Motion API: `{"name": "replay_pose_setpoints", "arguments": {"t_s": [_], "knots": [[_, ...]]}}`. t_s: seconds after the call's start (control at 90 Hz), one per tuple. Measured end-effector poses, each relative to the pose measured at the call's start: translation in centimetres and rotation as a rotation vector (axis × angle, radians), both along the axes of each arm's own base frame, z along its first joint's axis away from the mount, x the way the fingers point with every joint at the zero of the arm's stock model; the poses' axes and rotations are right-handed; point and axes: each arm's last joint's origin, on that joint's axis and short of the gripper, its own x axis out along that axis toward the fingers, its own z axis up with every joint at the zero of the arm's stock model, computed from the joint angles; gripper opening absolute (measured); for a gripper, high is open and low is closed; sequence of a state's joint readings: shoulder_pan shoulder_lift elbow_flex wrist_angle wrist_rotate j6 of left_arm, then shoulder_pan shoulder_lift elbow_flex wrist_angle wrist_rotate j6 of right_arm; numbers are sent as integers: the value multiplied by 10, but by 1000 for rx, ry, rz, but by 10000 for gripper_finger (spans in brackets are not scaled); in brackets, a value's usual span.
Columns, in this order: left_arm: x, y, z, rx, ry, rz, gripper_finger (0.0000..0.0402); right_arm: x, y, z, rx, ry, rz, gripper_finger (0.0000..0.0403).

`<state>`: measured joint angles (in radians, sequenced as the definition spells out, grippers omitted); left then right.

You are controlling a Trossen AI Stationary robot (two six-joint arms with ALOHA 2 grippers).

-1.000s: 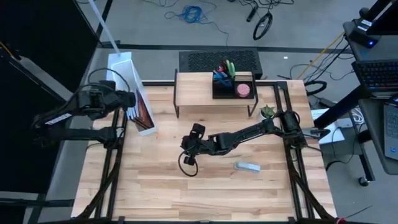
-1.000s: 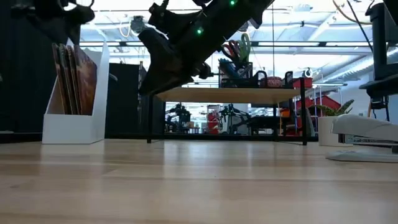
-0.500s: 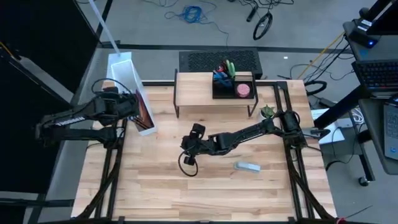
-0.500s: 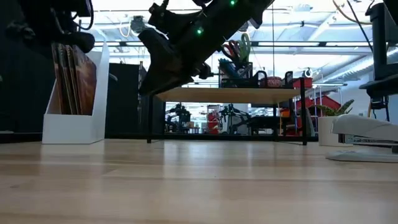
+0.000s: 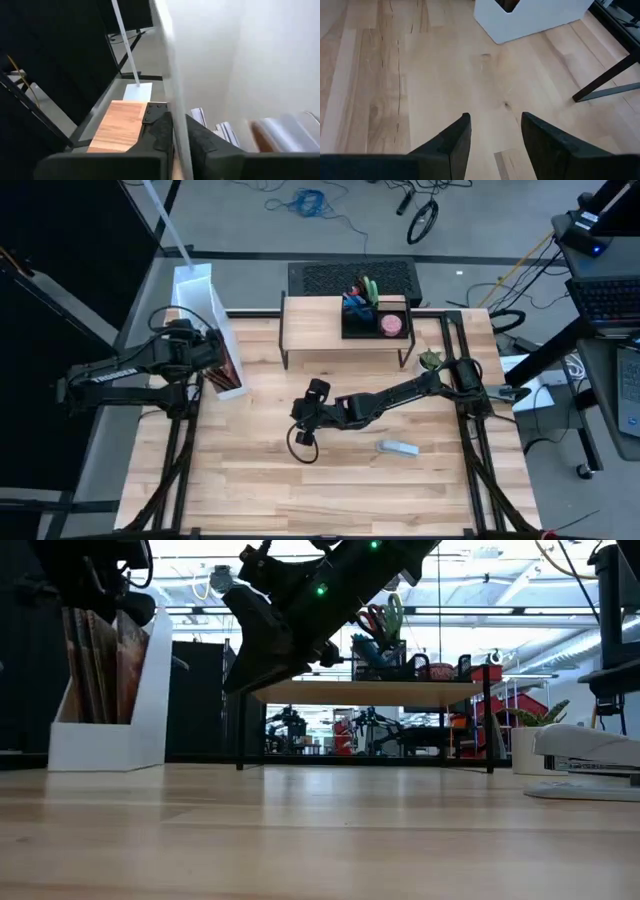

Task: Stock shelves
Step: Put the white bookshelf on the shelf

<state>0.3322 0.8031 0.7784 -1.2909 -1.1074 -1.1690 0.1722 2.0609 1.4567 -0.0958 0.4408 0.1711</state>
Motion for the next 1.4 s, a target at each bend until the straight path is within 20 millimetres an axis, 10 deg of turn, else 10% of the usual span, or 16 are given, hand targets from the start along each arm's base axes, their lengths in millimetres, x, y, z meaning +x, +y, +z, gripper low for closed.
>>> {"name": "replay_pose_setpoints", "arguments": {"t_s": [1.4], "knots": [[20, -36, 75, -65, -190, -522, 0, -19, -5, 12, -78, 138, -50, 155]]}}
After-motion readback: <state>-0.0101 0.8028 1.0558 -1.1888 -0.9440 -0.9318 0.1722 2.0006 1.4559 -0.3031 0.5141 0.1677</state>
